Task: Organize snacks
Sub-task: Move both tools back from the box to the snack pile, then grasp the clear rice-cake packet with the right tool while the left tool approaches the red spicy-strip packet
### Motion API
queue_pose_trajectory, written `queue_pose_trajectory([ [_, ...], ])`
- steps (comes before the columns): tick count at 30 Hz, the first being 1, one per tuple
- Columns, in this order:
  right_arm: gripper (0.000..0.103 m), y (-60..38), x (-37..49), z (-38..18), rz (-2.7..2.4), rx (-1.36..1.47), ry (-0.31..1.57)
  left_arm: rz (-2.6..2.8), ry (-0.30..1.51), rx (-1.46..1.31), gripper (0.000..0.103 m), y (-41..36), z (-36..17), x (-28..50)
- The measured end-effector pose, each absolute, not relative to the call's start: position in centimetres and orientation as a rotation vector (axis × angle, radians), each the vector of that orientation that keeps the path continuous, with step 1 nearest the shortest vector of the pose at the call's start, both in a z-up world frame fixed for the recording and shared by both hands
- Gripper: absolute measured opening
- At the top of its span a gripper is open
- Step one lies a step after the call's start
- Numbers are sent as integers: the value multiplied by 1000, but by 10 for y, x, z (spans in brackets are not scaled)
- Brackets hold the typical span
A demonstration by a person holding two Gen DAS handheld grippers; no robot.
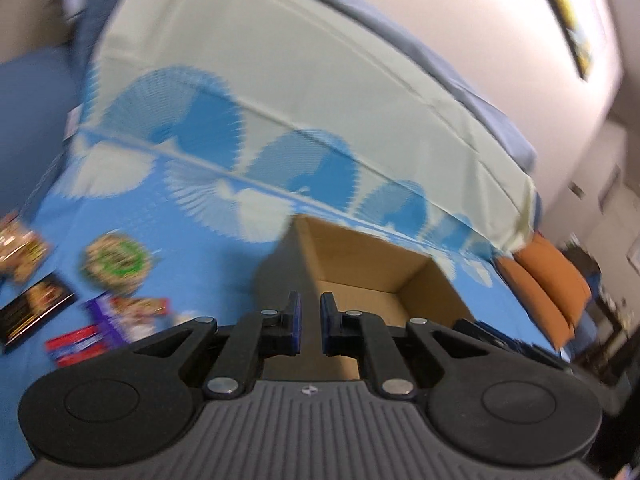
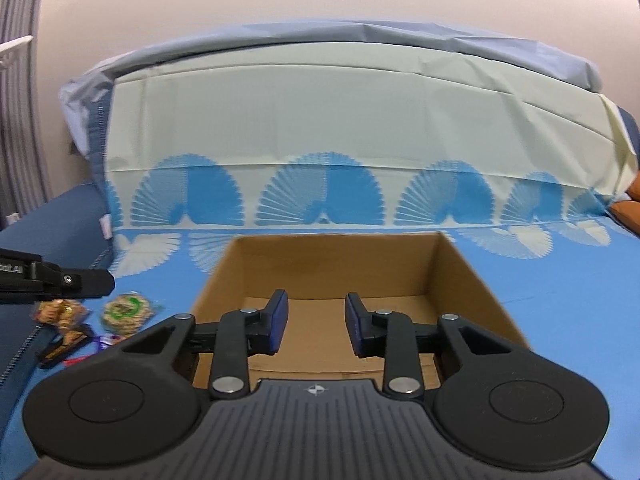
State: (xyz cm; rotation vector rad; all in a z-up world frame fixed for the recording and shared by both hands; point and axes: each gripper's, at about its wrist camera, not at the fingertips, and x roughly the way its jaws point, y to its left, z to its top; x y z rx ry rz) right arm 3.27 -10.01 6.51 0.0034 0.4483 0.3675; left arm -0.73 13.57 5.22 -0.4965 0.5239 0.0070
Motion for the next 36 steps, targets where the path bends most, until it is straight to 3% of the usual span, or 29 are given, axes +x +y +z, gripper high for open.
queue_pose_trajectory([
  [10, 33, -26, 7, 64, 519, -6, 437, 221, 614, -752, 10, 222, 27, -36],
  [27, 36, 67, -14, 21, 665, -163, 535, 349, 781, -803, 12, 246, -22, -34],
  [32, 42, 81, -2, -1, 619, -183, 584, 364, 828, -799, 27, 248, -38, -27],
  [36, 49, 95, 10, -17, 571, -207, 615, 382, 856, -786, 33, 250, -45, -23],
])
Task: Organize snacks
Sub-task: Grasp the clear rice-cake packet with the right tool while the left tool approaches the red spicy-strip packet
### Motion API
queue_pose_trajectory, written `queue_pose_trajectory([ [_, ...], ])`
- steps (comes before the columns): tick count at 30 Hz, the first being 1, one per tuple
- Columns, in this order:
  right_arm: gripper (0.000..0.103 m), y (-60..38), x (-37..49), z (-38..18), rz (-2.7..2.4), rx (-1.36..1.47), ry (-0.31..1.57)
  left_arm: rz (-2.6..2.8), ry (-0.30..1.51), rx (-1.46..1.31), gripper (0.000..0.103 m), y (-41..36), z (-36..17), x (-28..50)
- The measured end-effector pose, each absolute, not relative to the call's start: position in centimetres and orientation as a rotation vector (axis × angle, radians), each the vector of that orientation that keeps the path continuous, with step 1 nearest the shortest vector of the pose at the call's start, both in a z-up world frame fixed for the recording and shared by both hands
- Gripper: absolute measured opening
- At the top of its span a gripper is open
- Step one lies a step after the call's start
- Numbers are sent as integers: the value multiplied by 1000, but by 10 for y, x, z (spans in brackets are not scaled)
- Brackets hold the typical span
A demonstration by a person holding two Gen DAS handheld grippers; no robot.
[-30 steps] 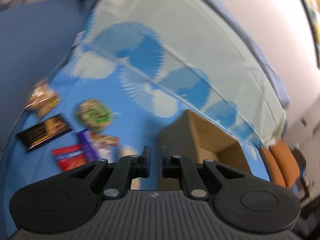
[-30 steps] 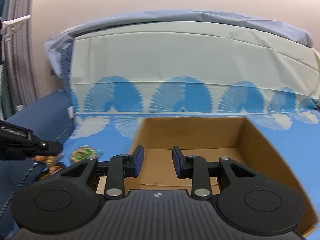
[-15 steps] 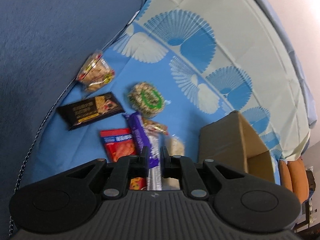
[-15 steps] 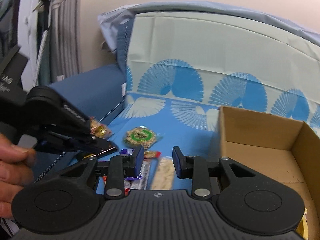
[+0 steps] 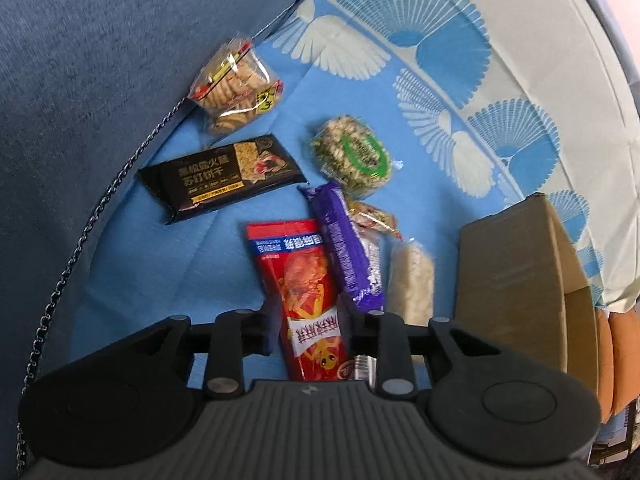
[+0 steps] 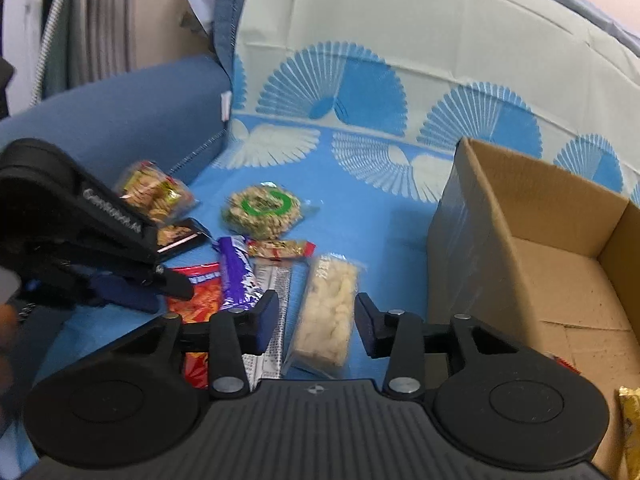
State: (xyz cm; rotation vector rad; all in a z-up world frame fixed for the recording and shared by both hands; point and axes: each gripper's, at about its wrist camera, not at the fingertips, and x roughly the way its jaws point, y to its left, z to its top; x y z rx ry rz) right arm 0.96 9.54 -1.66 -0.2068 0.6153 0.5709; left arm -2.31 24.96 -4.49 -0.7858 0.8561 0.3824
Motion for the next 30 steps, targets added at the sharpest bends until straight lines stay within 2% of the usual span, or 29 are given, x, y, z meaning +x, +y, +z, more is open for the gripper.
queue_pose_trajectory([
  [2, 57, 103, 16, -24, 534, -230, 625, 387, 870, -766, 35, 249, -48, -21],
  [9, 63, 116, 38, -53, 468, -246, 771, 378, 940, -718, 36, 242, -61, -9],
  [12, 59, 114, 41, -57, 453, -212, 788, 377, 944, -698, 35, 239, -63, -8],
  [14, 43, 113, 41, -56, 470, -198, 790, 376, 949, -678, 33, 237, -63, -7],
  [15, 40, 112, 40, -55, 477, -197, 789, 378, 950, -664, 30, 236, -62, -7],
  [16, 39, 111, 40, -55, 480, -202, 785, 384, 955, -647, 21, 235, -63, -6],
  [18, 38, 109, 38, -56, 487, -206, 774, 387, 958, -636, 18, 235, -63, -6],
  [20, 38, 109, 36, -56, 496, -209, 764, 385, 955, -623, 9, 235, -61, -7],
  [30, 38, 95, 12, -25, 621, -220, 690, 393, 934, -566, 3, 236, -41, -18],
])
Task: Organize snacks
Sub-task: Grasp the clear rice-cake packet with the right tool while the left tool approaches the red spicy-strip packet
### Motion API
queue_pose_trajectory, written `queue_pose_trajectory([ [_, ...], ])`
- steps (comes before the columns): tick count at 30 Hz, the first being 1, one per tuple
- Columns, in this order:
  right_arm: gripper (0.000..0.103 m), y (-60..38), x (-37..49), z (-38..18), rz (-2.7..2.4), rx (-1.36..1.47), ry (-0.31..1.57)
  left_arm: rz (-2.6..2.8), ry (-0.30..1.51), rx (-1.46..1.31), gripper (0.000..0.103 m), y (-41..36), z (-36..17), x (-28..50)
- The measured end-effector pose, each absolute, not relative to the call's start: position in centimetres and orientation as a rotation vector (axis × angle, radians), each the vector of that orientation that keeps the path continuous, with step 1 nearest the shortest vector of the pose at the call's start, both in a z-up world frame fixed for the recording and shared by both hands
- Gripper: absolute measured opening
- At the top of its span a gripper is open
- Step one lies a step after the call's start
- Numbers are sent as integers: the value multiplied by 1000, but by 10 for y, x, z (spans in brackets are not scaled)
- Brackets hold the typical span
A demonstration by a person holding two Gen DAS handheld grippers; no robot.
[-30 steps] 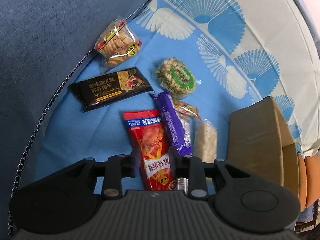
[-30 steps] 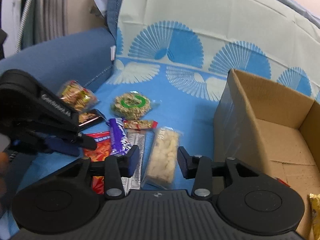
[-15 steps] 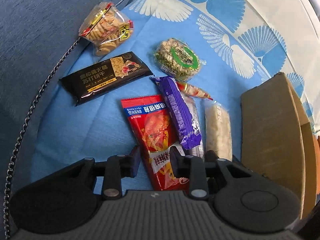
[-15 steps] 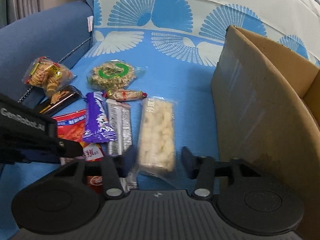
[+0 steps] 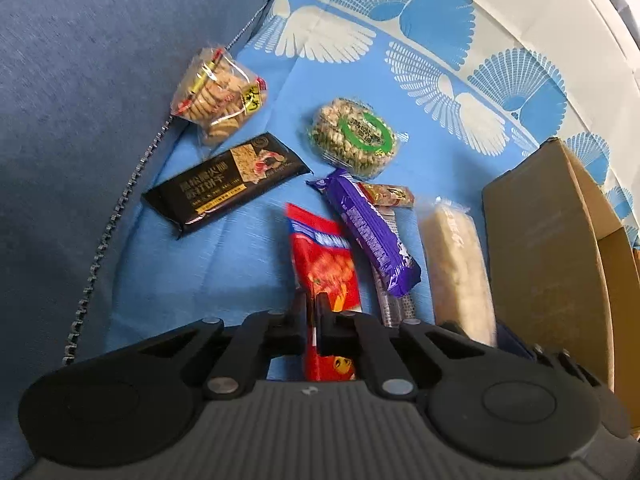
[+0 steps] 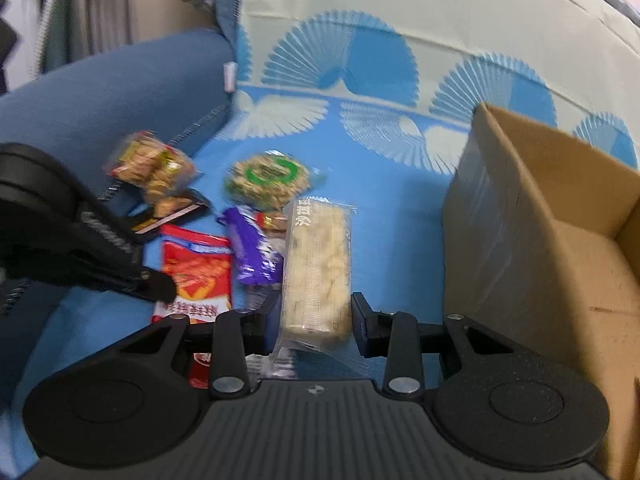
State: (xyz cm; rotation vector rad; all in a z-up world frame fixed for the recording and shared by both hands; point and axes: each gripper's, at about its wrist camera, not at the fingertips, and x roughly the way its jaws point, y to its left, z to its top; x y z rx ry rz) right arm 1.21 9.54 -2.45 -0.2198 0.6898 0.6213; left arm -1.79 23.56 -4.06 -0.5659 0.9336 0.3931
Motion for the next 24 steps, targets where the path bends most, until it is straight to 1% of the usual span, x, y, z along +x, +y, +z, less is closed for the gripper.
queue_pose_trajectory([
  [2, 38, 89, 5, -15, 652, -213, 708, 396, 943, -556, 0, 236, -38, -21],
  [8, 38, 68, -28, 1, 710, -250, 762, 412, 963, -506, 0, 241, -31, -31],
  [12, 38, 59, -39, -7, 702, -255, 810, 405, 967, -564, 1, 247, -34, -32],
  [13, 38, 60, -41, -12, 702, -262, 820, 400, 966, -578, 6, 247, -35, -31],
  [15, 38, 63, -41, -21, 700, -289, 834, 398, 976, -569, 27, 244, -36, -27],
  [16, 38, 64, -40, -25, 699, -297, 837, 407, 987, -559, 45, 242, -37, -24],
  [17, 41, 64, -40, -27, 699, -300, 837, 409, 994, -555, 50, 240, -38, -21],
  [18, 43, 66, -39, -27, 701, -301, 836, 403, 995, -555, 50, 239, -39, -19],
  [19, 48, 66, -39, -27, 703, -298, 833, 396, 998, -554, 52, 237, -40, -17],
  [20, 51, 67, -38, -26, 707, -290, 830, 393, 1006, -551, 58, 235, -41, -15],
  [22, 53, 68, -37, -26, 714, -282, 828, 391, 1025, -531, 64, 230, -43, -10],
  [24, 57, 70, -35, -27, 712, -282, 829, 385, 1045, -501, 66, 225, -46, -5],
])
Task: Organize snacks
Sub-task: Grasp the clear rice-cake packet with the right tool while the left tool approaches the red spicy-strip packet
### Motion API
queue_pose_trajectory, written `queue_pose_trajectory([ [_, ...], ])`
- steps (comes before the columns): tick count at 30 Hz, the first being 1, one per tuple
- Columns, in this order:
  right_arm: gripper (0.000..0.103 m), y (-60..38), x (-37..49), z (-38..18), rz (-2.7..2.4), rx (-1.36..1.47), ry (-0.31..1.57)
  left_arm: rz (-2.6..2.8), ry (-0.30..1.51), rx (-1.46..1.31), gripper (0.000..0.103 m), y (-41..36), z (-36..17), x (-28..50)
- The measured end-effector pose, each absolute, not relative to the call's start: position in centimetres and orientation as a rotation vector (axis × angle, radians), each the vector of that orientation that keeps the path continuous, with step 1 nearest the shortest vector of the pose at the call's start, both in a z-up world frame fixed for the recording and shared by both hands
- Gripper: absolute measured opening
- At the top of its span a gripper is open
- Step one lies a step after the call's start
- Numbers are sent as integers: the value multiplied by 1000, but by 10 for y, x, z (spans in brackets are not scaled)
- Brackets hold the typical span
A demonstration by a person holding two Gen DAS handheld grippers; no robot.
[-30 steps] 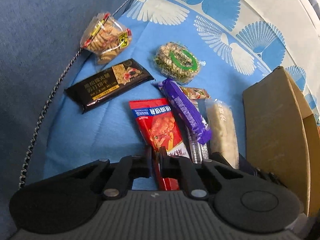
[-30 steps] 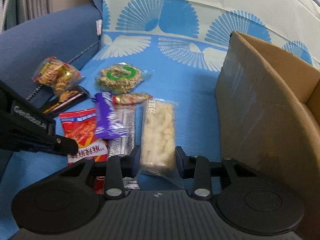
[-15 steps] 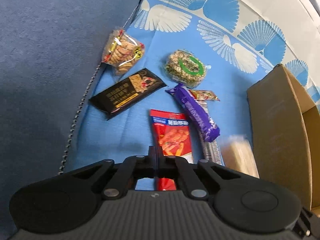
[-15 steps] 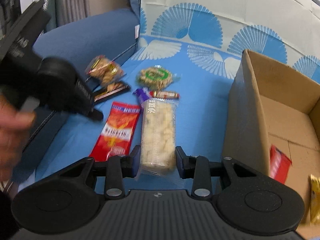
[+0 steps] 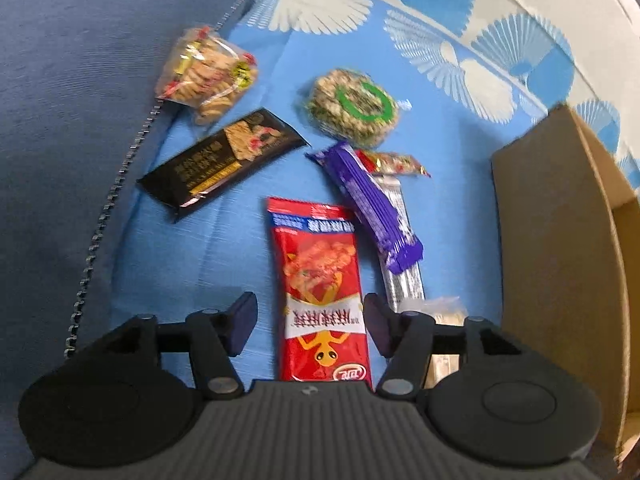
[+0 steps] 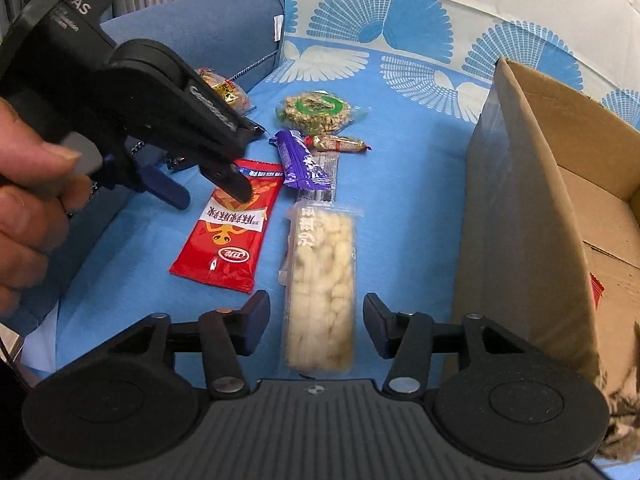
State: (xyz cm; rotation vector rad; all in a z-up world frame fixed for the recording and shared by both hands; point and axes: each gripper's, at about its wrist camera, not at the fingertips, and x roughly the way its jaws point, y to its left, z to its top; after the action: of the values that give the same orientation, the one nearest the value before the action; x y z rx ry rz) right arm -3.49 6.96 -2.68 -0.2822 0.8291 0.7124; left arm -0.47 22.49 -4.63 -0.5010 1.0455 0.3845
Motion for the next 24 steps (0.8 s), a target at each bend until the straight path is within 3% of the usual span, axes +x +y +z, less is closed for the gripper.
queue_pose_trajectory([
  [2, 59, 71, -31, -28, 710, -278, 831, 383, 1067, -469, 72, 219, -49, 0],
  [7, 61, 74, -27, -32, 705, -279, 839, 381, 1105, -383, 77, 207, -55, 10],
  [15, 61, 76, -25, -37, 695, -292, 849, 384, 1132, -227, 77, 191, -62, 20],
  [18, 61, 78, -25, -39, 689, -301, 851, 383, 1135, -177, 70, 188, -63, 22],
  [19, 61, 78, -25, -40, 687, -305, 852, 383, 1132, -169, 60, 189, -62, 21],
  [21, 59, 80, -25, -41, 685, -313, 853, 385, 1124, -160, 54, 192, -59, 18],
  [24, 43, 80, -26, -42, 689, -320, 853, 385, 1127, -166, 53, 197, -57, 12],
])
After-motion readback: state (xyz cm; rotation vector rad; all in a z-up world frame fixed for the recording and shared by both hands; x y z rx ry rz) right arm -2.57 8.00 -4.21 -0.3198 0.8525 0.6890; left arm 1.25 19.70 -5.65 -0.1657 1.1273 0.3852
